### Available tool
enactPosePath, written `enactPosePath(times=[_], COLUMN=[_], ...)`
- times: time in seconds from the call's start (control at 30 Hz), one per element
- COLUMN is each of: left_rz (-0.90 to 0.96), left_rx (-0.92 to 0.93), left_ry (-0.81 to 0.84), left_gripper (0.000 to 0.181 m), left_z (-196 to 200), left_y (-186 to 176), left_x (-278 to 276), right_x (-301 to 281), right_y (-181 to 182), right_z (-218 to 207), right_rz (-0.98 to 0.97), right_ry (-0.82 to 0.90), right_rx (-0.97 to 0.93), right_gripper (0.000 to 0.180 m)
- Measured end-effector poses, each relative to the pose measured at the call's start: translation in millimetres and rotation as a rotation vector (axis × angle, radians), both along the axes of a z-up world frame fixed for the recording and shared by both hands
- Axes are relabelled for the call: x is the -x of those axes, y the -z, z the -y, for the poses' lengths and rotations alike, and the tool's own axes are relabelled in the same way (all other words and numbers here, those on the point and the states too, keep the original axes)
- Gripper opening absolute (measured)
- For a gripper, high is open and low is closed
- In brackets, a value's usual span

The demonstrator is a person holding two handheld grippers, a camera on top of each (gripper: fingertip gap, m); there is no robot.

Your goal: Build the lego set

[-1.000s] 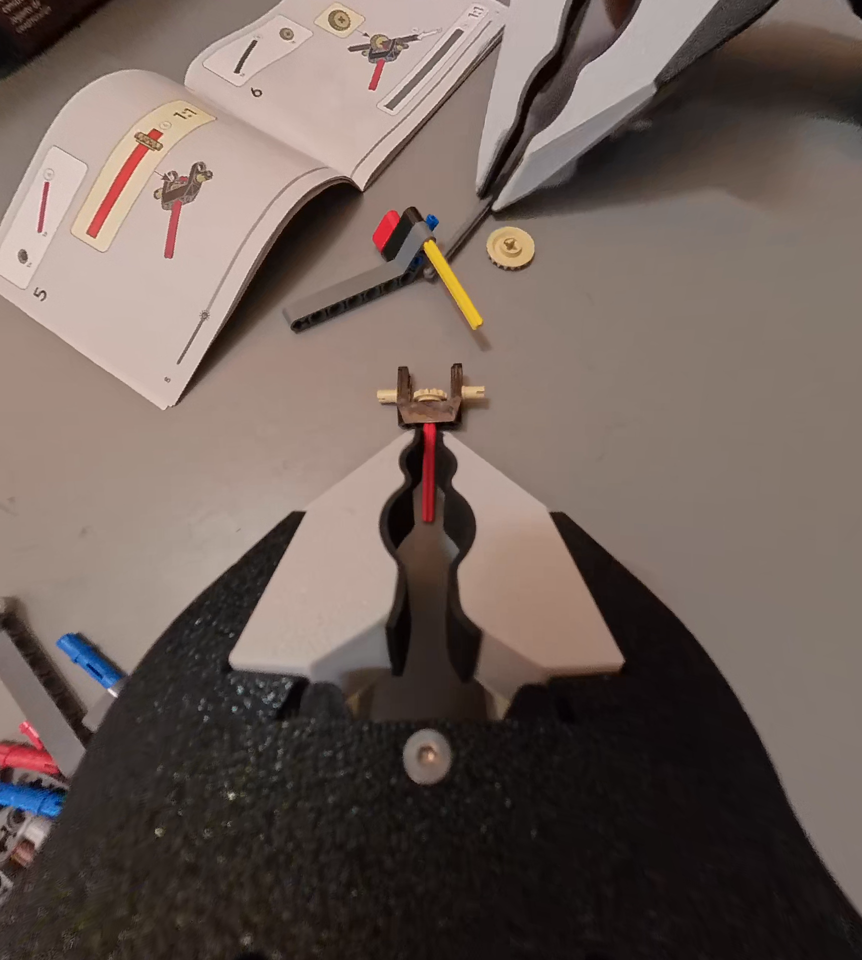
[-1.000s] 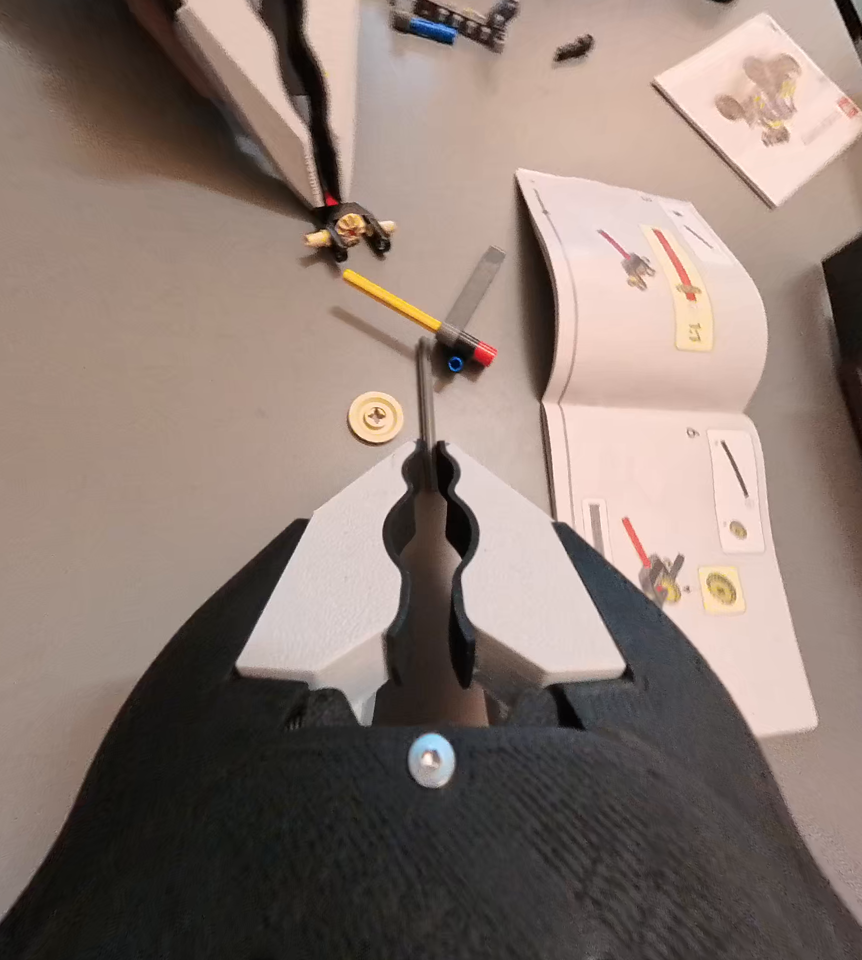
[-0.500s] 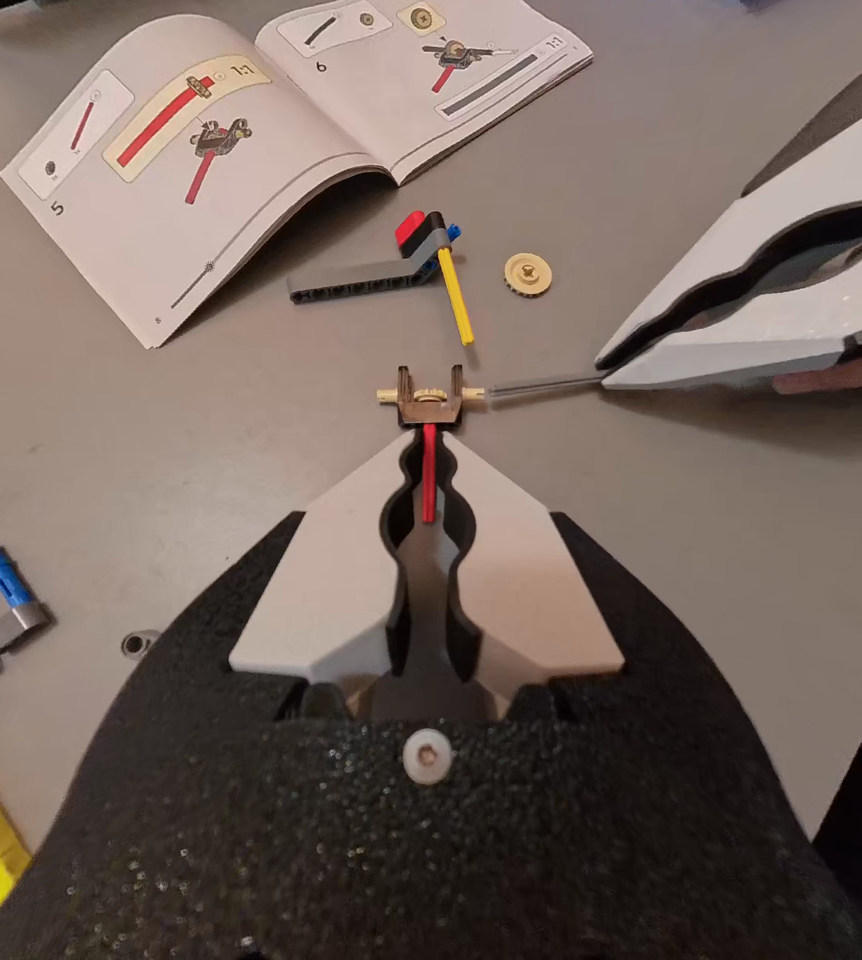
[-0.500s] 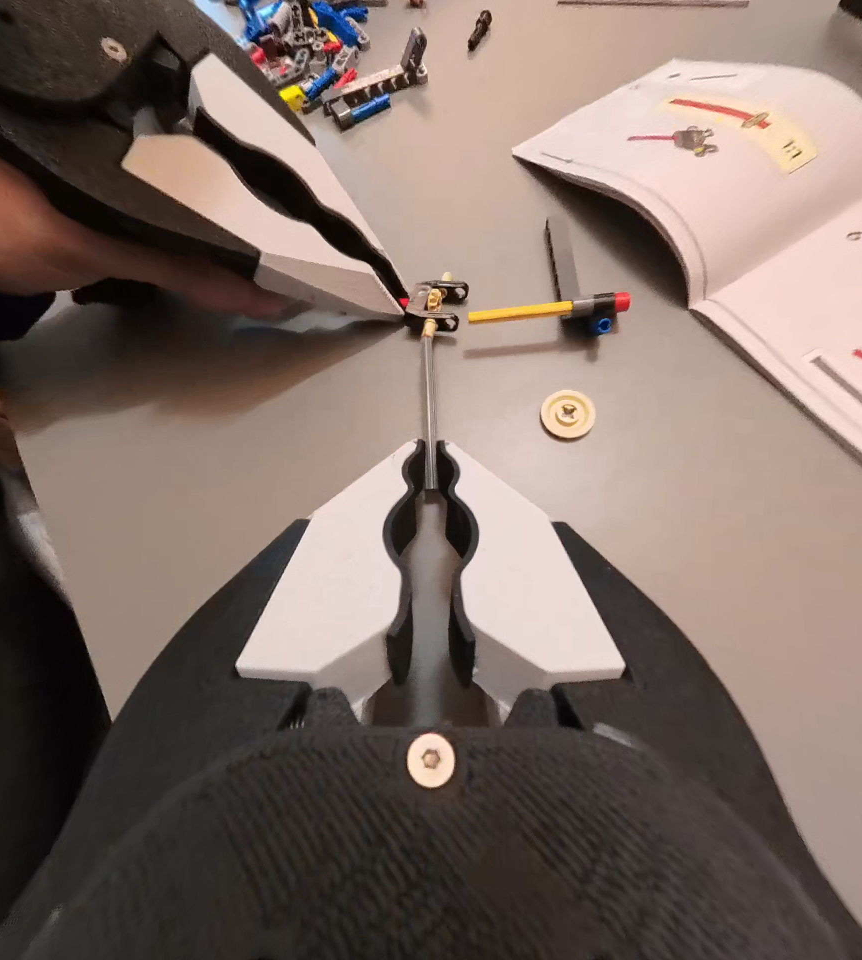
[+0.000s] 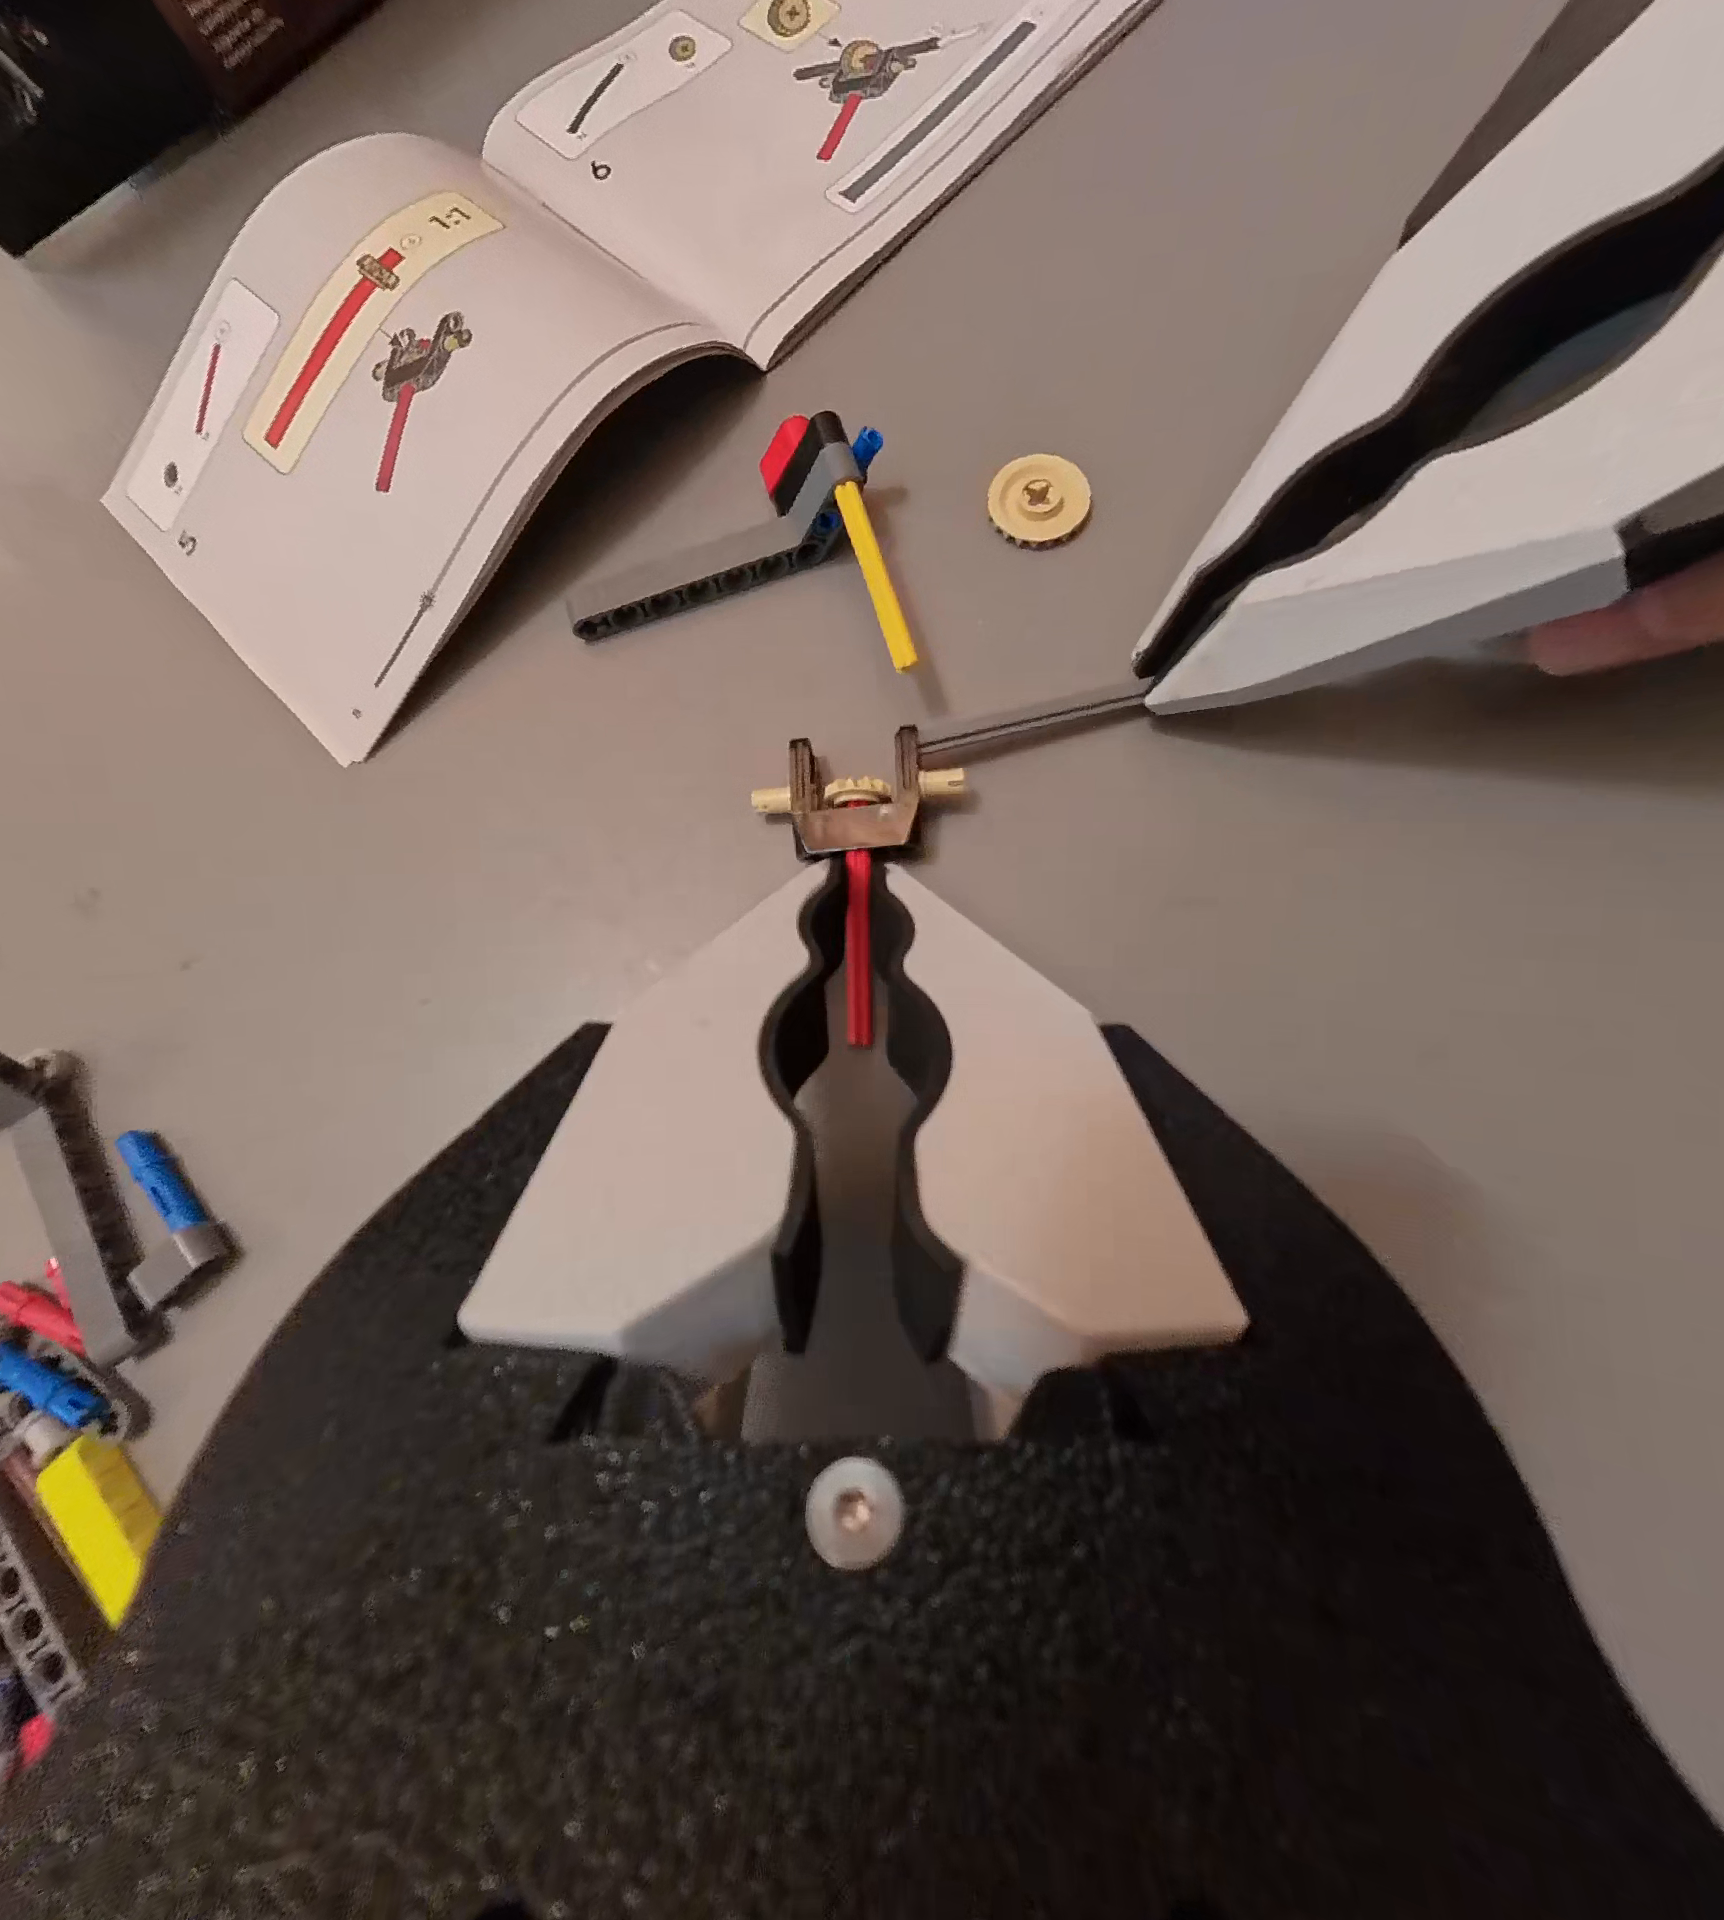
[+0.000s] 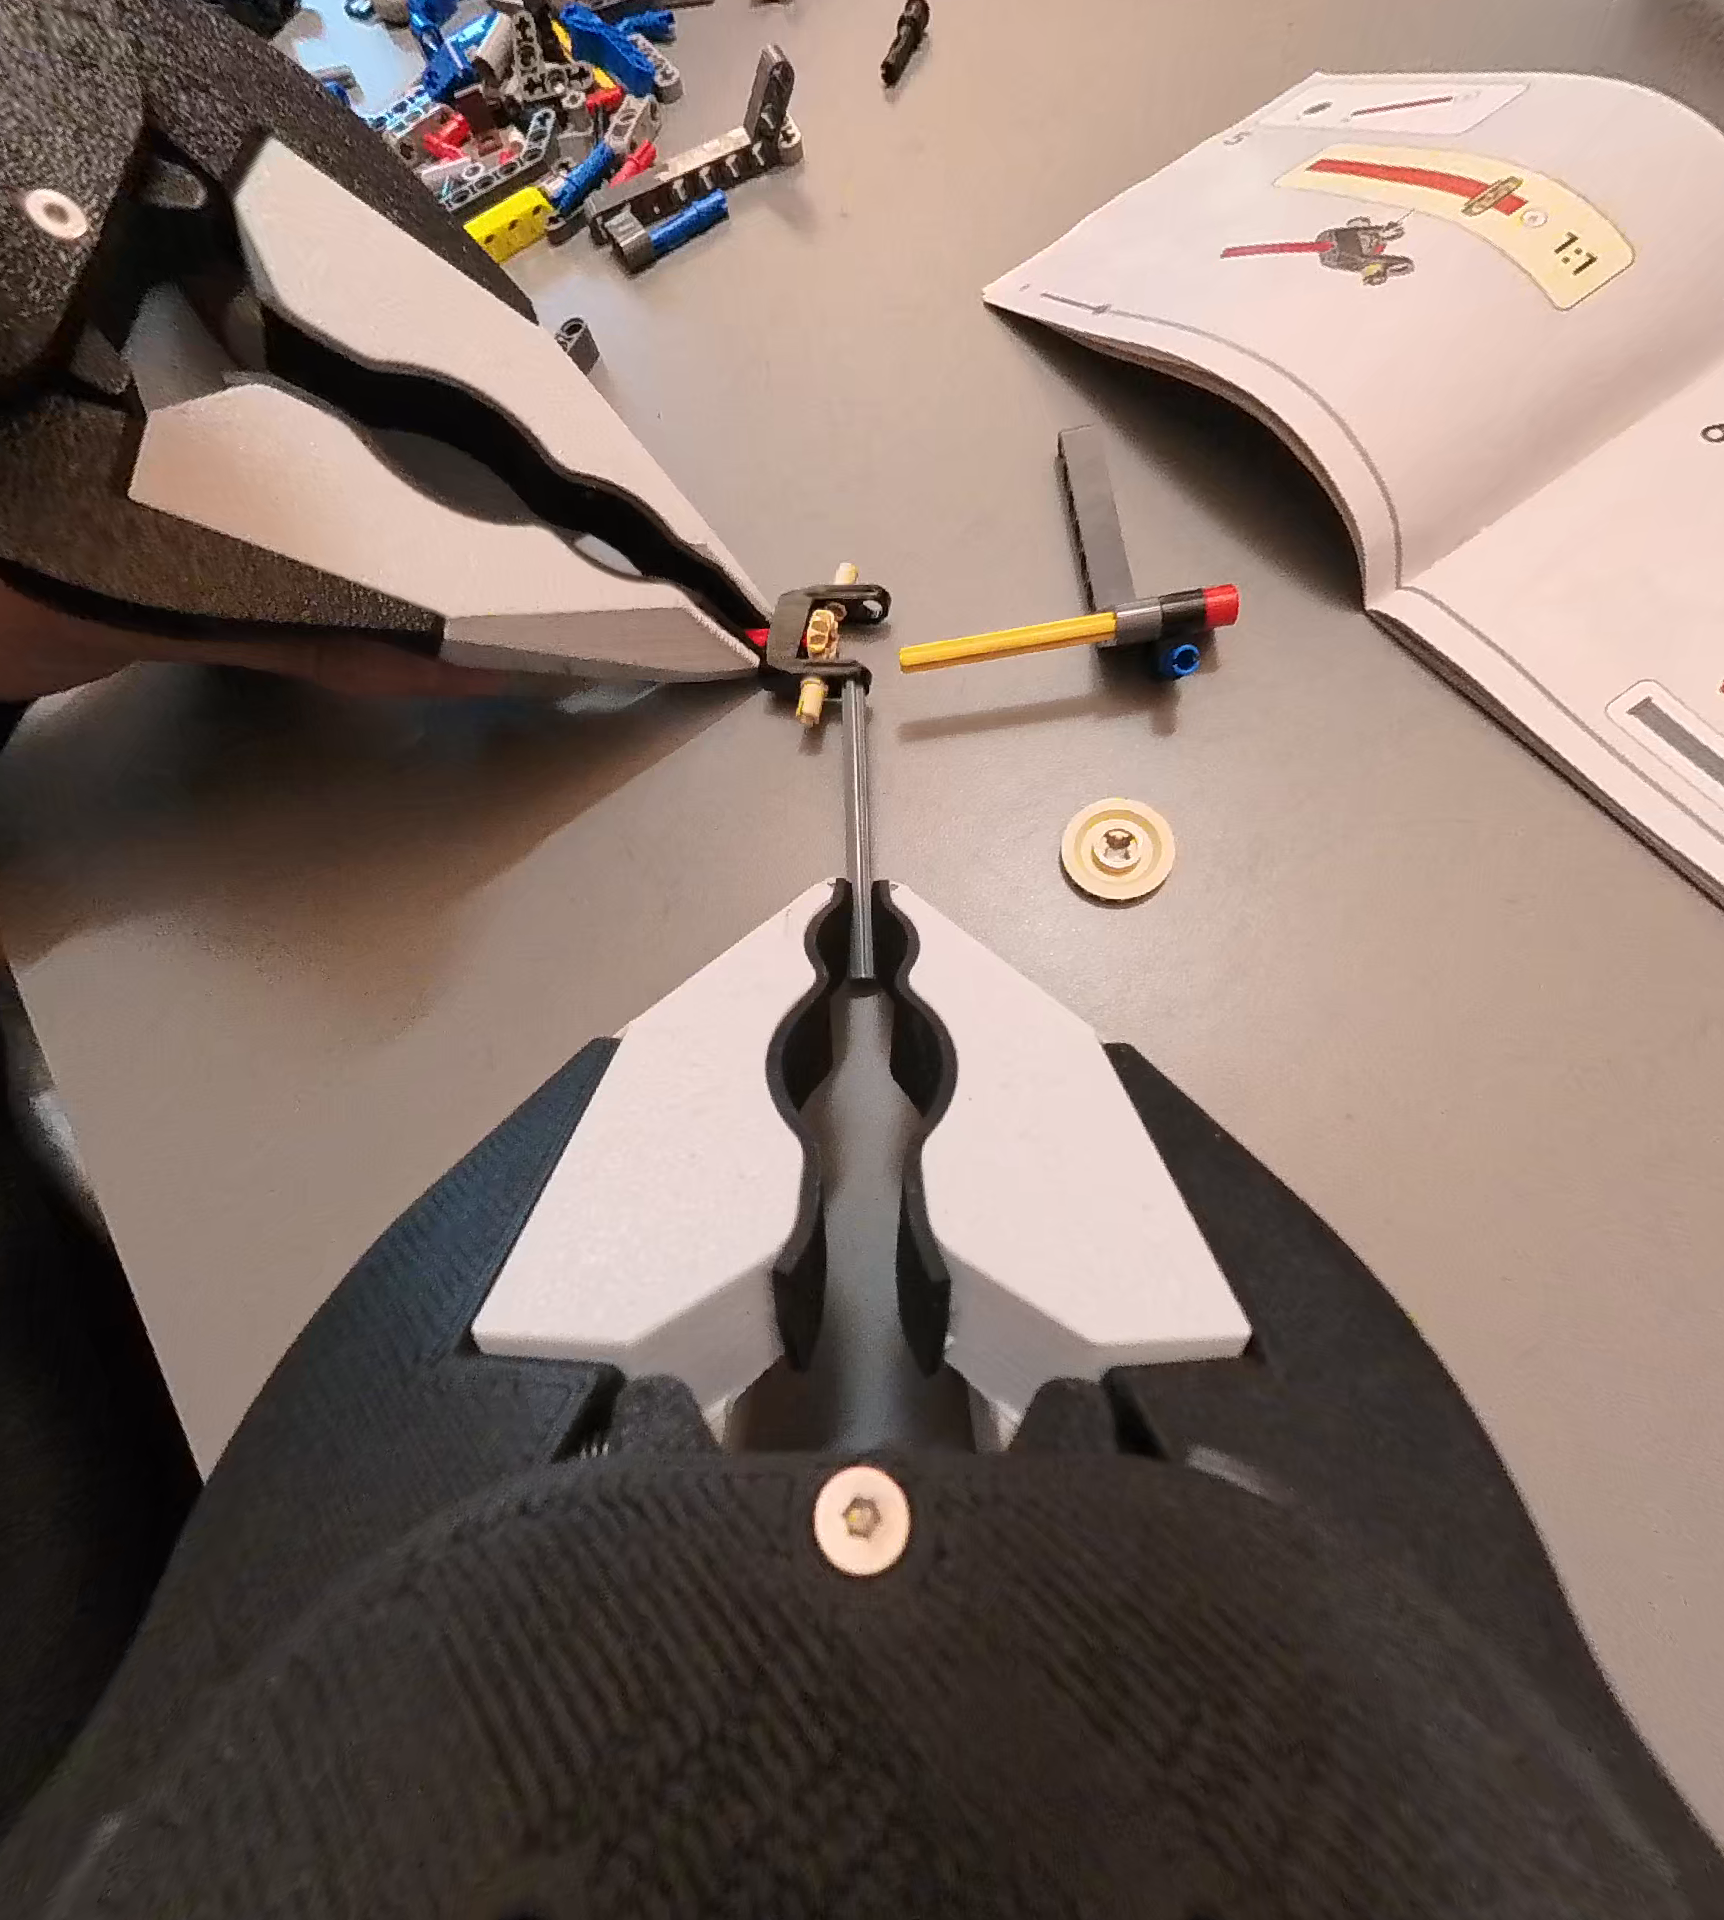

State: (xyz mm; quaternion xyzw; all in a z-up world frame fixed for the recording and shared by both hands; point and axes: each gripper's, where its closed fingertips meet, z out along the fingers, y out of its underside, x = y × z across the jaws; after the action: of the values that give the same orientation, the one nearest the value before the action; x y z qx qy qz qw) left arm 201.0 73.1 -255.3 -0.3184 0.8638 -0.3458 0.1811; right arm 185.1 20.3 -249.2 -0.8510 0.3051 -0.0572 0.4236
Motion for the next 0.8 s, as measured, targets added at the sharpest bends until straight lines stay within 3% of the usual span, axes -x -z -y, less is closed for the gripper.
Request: enactPosePath(times=[0.2,0.63,0.67,0.73,0.8], left_rz=[0.066,0.057,0.066,0.072,0.067], left_rx=[-0.085,-0.023,-0.029,-0.035,-0.03], left_ry=[0.037,0.159,0.173,0.188,0.181], left_gripper=[0.002,0.002,0.002,0.002,0.002], left_z=[1.7,3.0,3.3,3.5,4.2], left_y=[-0.5,-0.5,-0.4,-0.5,-0.4], left_x=[0.8,0.7,1.0,1.6,1.4], right_x=[4.2,13.2,12.8,7.4,8.2], right_y=[0.0,-2.3,-2.3,-0.2,0.2], right_z=[-4.0,-10.3,-9.9,-6.5,-9.3], right_rz=[-0.004,-0.024,-0.017,-0.012,-0.021], right_ry=[-0.016,-0.06,-0.055,-0.014,-0.017], right_rx=[-0.003,-0.033,-0.029,-0.01,-0.014], right_gripper=[0.002,0.0,0.001,0.02,0.022])
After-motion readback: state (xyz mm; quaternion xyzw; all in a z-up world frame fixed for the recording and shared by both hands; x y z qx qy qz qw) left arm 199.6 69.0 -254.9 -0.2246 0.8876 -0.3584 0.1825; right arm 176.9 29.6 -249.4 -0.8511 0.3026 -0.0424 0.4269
